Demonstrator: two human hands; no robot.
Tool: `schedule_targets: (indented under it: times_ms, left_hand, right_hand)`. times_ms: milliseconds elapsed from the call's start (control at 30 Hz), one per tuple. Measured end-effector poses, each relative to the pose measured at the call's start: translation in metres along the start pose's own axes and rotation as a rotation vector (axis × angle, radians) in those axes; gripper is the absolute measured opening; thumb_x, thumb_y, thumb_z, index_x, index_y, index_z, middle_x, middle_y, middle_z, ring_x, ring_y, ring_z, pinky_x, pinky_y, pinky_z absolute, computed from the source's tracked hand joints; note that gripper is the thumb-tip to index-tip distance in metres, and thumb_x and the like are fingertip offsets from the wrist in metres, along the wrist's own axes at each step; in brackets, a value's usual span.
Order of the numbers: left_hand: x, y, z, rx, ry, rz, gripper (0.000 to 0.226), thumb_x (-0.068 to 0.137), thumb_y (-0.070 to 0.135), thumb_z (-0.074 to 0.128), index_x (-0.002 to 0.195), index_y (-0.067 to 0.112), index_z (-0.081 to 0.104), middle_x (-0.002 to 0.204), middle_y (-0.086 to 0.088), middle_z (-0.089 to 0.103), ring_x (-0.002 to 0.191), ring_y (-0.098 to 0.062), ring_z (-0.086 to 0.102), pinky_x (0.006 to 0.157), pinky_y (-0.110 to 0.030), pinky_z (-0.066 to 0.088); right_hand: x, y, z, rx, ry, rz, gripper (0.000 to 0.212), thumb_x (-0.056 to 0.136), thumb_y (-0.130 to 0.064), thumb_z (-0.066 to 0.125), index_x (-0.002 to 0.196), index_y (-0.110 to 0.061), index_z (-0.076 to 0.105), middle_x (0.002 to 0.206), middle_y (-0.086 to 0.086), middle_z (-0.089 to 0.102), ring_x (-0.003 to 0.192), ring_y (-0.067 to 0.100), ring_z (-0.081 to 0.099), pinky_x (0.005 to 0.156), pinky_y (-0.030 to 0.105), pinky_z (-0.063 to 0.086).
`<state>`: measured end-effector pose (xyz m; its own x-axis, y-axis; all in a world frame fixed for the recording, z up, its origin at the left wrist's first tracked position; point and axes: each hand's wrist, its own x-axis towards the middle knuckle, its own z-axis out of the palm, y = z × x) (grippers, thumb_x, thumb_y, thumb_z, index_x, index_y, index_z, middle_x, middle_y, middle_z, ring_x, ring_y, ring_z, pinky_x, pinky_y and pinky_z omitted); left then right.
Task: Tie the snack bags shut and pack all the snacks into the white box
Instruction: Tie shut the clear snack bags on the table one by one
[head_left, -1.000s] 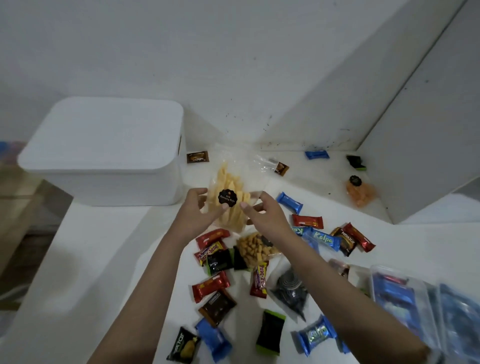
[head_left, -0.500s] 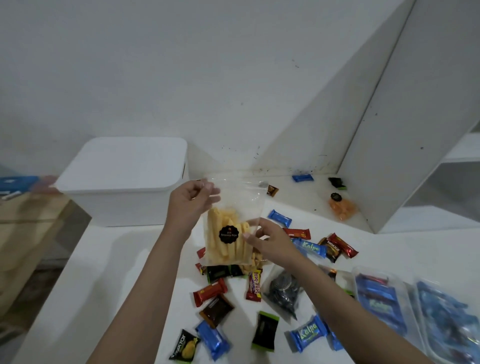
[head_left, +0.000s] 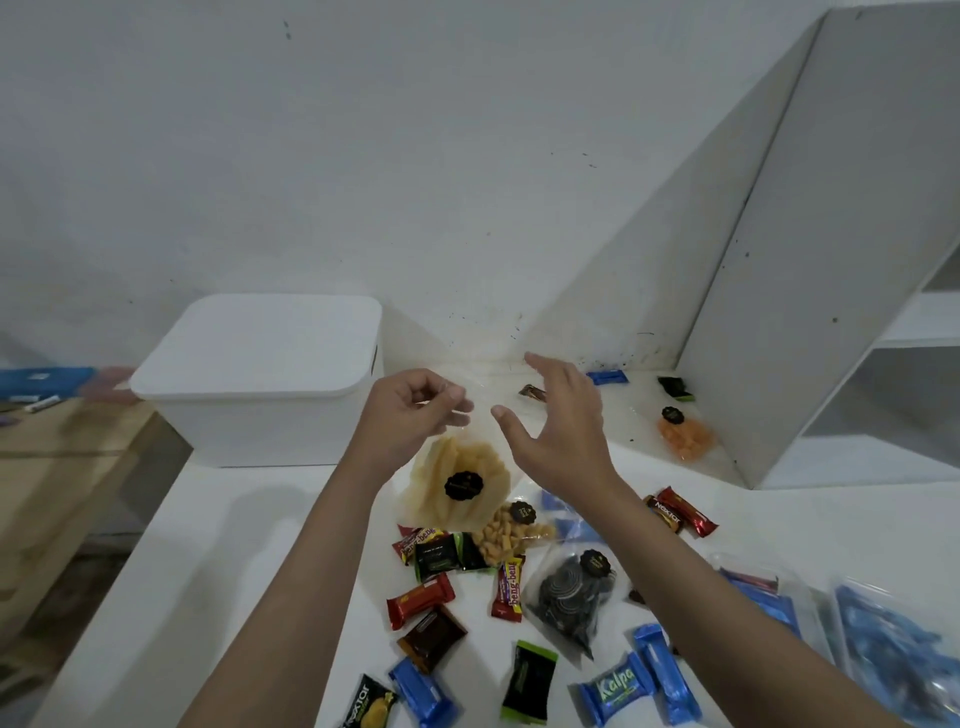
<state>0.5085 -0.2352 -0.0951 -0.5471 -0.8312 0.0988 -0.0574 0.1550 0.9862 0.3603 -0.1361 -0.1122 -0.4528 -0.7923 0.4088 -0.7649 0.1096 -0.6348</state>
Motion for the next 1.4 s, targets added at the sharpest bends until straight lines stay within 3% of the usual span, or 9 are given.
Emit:
schedule_targets:
  times_ms: [67,133,200,267,367,567,833,1100,1400]
  left_hand:
    - [-0.003,0.003,0.002,0.005,-0.03,-0.004,0.01,0.087,0.015,0.066,0.08,0.008,0.065,0.077,-0.003,0.075,0.072,-0.021,0.073,0.066,-0.026,0.052]
    - [-0.005,0.007,0.003,-0.024,-0.042,-0.015,0.008,0.087,0.014,0.065,0.083,0.007,0.066,0.077,-0.004,0.075,0.07,-0.02,0.072,0.061,-0.022,0.053]
    - [-0.008,0.009,0.001,-0.074,-0.059,-0.027,0.007,0.088,0.011,0.063,0.086,0.006,0.066,0.077,-0.005,0.075,0.069,-0.018,0.072,0.057,-0.018,0.052]
    - [-0.011,0.011,-0.001,-0.099,-0.077,-0.033,0.007,0.089,0.009,0.061,0.088,0.005,0.067,0.077,-0.005,0.075,0.068,-0.018,0.072,0.056,-0.018,0.051]
    - [-0.012,0.013,-0.002,-0.09,-0.082,-0.024,0.009,0.091,0.006,0.059,0.085,0.006,0.066,0.076,-0.004,0.075,0.068,-0.018,0.072,0.056,-0.018,0.051]
    - [-0.012,0.012,-0.001,0.045,-0.033,0.068,0.012,0.092,0.004,0.057,0.081,0.006,0.062,0.068,0.001,0.072,0.061,-0.015,0.07,0.056,-0.018,0.05]
    - [-0.017,0.014,0.004,0.108,-0.002,0.124,0.011,0.091,-0.001,0.054,0.082,0.0,0.06,0.07,-0.006,0.069,0.059,-0.015,0.069,0.056,-0.015,0.048]
    - [-0.023,0.014,0.002,0.183,-0.002,0.157,0.016,0.091,0.002,0.055,0.079,0.011,0.06,0.07,-0.002,0.069,0.065,-0.018,0.07,0.071,-0.035,0.058]
    - [-0.025,0.021,-0.001,0.296,-0.043,0.129,0.017,0.092,0.008,0.054,0.077,0.015,0.058,0.074,0.002,0.069,0.071,-0.014,0.07,0.078,-0.037,0.056]
  right_hand:
    - [0.003,-0.004,-0.002,0.027,-0.046,-0.012,0.025,0.086,-0.041,0.059,0.104,-0.026,0.063,0.102,-0.013,0.064,0.105,0.011,0.056,0.108,0.058,0.026]
    - [0.004,-0.008,-0.003,0.113,-0.029,-0.029,0.008,0.085,-0.035,0.061,0.083,-0.028,0.064,0.078,-0.019,0.064,0.083,0.003,0.06,0.099,0.057,0.039]
    - [0.004,-0.011,-0.005,0.18,-0.012,-0.025,0.008,0.086,-0.027,0.064,0.08,-0.023,0.063,0.072,-0.019,0.06,0.075,-0.002,0.058,0.085,0.04,0.049]
    - [0.004,-0.013,-0.007,0.188,-0.028,-0.021,0.007,0.087,-0.021,0.065,0.082,-0.016,0.065,0.073,-0.017,0.06,0.074,-0.004,0.057,0.072,0.02,0.046]
    - [0.004,-0.016,-0.01,0.19,-0.042,-0.019,0.006,0.088,-0.021,0.065,0.082,-0.018,0.064,0.074,-0.017,0.06,0.074,-0.005,0.057,0.067,0.007,0.041]
    - [0.001,-0.022,-0.009,0.231,-0.053,0.003,0.006,0.087,-0.02,0.065,0.082,-0.017,0.064,0.073,-0.018,0.06,0.073,-0.006,0.057,0.065,0.007,0.043]
    - [0.001,-0.031,-0.009,0.241,-0.14,0.017,0.012,0.087,-0.026,0.065,0.086,-0.014,0.067,0.079,-0.013,0.063,0.078,-0.002,0.058,0.066,0.007,0.042]
    - [0.001,-0.038,-0.007,0.183,-0.129,-0.022,0.01,0.086,-0.016,0.064,0.081,-0.007,0.067,0.081,0.0,0.067,0.083,0.012,0.06,0.076,0.027,0.048]
    - [-0.003,-0.042,-0.004,0.264,-0.115,0.062,0.015,0.085,-0.017,0.065,0.07,-0.014,0.061,0.07,-0.008,0.061,0.073,0.0,0.055,0.064,0.013,0.039]
